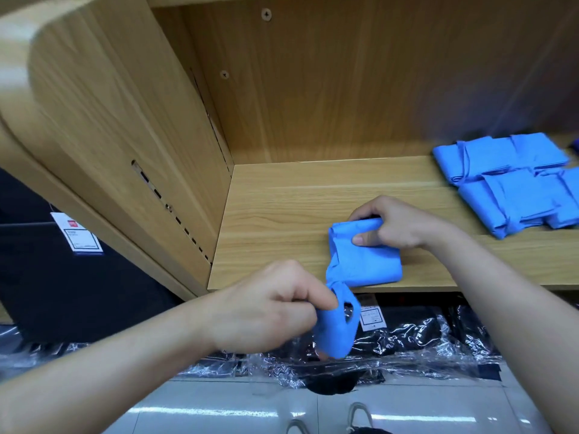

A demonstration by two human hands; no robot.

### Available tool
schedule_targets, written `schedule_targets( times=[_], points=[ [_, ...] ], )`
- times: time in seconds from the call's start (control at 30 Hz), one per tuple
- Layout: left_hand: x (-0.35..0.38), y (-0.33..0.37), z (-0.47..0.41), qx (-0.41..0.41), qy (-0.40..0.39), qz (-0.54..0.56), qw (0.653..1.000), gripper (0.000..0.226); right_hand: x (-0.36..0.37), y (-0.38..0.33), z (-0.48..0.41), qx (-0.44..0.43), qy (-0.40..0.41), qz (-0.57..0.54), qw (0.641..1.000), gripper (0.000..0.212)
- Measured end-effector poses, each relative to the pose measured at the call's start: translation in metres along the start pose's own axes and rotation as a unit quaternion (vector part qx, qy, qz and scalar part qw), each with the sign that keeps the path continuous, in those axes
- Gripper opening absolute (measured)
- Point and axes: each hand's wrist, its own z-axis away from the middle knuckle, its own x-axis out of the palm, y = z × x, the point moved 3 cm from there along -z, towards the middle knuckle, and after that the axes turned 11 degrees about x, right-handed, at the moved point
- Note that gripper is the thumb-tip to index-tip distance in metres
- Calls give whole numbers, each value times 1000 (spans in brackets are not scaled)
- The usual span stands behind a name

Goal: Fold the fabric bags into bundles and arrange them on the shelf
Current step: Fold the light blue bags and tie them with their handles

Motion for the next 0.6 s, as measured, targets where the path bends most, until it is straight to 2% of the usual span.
schedule_targets(
  times=[0.1,0.17,0.27,0.3,0.33,0.37,0.43,0.5,0.53,0.6],
  points=[
    [1,3,-4,-16,-20,144,989,59,8,-5,3,-21,-39,-26,999,14],
    [0,0,-6,-22,-41,142,989,66,10,-8,5,-35,-48,-36,998,13],
    [-8,-5,-3,-50,-43,49,997,72,7,-8,7,-43,-46,-41,997,13],
    [-8,-9,-2,-58,-62,-25,996,70,8,-7,8,-43,-44,-35,997,13],
    [-6,-12,-2,-61,-97,-123,986,56,8,-6,8,-44,-41,-25,998,13],
    [-5,-17,-2,-56,-133,-239,960,36,8,-6,7,-43,-34,-15,998,13],
    [-3,-30,1,-69,-171,-428,885,5,5,-3,5,-35,-9,0,999,14],
    [-5,-41,5,-91,-186,-546,812,22,-3,-2,5,-29,19,8,999,16],
    [-7,-44,7,-82,-177,-582,789,28,-7,-2,5,-29,28,10,999,17],
    [-11,-53,12,-43,-145,-618,772,38,-10,-1,3,-29,39,19,999,17]
  ],
)
